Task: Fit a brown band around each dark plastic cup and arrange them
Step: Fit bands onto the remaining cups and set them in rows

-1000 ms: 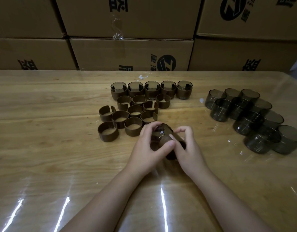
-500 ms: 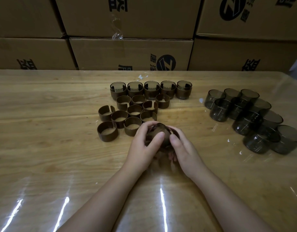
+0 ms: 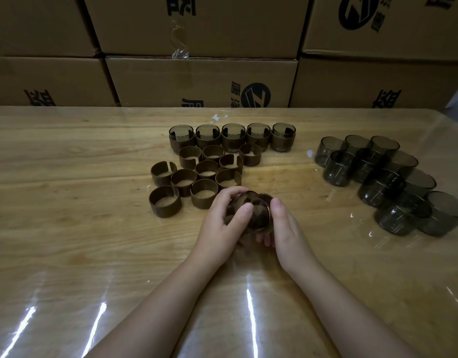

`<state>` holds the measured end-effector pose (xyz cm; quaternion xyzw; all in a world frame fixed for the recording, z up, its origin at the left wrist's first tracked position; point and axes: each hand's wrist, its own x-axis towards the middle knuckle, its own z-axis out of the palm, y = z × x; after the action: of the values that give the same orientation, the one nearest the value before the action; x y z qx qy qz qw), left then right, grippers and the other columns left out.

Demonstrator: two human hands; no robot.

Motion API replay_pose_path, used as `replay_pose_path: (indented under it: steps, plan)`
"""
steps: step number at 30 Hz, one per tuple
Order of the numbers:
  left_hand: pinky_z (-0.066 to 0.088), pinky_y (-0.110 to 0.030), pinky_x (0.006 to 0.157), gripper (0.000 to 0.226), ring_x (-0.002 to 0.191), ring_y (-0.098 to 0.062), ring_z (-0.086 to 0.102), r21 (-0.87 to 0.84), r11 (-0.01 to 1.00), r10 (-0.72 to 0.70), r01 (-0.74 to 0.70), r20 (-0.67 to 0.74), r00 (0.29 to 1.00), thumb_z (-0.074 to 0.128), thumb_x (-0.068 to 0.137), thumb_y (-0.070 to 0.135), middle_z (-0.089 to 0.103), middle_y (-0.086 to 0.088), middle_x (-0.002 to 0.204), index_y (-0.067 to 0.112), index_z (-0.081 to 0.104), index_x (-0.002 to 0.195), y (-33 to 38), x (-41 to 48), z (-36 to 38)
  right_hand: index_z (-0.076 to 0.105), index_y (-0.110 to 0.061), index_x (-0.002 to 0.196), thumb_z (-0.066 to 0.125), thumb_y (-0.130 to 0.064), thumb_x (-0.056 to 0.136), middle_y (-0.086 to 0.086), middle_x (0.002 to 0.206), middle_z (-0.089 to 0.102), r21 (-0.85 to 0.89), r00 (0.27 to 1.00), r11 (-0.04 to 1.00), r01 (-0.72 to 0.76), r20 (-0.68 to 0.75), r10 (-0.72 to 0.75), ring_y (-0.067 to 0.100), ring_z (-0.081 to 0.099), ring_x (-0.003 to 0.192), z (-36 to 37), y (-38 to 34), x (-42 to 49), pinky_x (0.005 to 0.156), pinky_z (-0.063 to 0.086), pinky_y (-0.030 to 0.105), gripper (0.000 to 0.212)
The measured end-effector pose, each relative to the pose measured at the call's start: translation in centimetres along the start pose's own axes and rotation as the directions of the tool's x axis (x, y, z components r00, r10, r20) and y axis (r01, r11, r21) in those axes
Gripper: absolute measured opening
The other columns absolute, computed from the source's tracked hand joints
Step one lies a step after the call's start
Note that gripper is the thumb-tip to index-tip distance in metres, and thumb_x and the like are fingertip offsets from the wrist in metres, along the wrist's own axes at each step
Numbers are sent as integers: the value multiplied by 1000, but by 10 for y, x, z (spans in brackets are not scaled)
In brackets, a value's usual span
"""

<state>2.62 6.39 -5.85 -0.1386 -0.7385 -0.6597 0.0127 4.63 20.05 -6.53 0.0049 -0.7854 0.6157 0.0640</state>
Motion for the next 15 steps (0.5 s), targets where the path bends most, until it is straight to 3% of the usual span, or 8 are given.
replay_pose_path:
  steps: [5, 9, 15]
  plan:
    - [51, -21, 52, 38, 86, -13, 63, 3, 1000, 6, -6, 10, 1000, 52, 75, 61, 56, 2, 110, 44, 53, 109, 2, -1, 1, 59, -25, 87, 21, -69, 82, -8, 62, 62, -6, 1000, 1000, -5, -22, 5, 5, 56, 56, 0, 2, 1, 52, 41, 18, 58]
    - [53, -26, 59, 38, 88, -17, 63, 28, 1000, 11, -11, 12, 1000, 50, 76, 61, 58, 0, 111, 43, 52, 110, 0, 0, -1, 59, -26, 85, 20, -69, 82, -4, 61, 61, -23, 999, 1000, 0, -37, -1, 8, 56, 56, 0, 4, 2, 54, 41, 23, 58]
    - [51, -20, 51, 41, 75, -5, 64, -28, 999, 21, -20, 31, 999, 51, 77, 58, 57, -6, 111, 37, 52, 112, 3, -2, 2, 59, -24, 84, 20, -64, 85, 0, 59, 59, -36, 998, 999, 11, -68, -14, 9, 55, 55, 0, 5, 3, 55, 41, 26, 56]
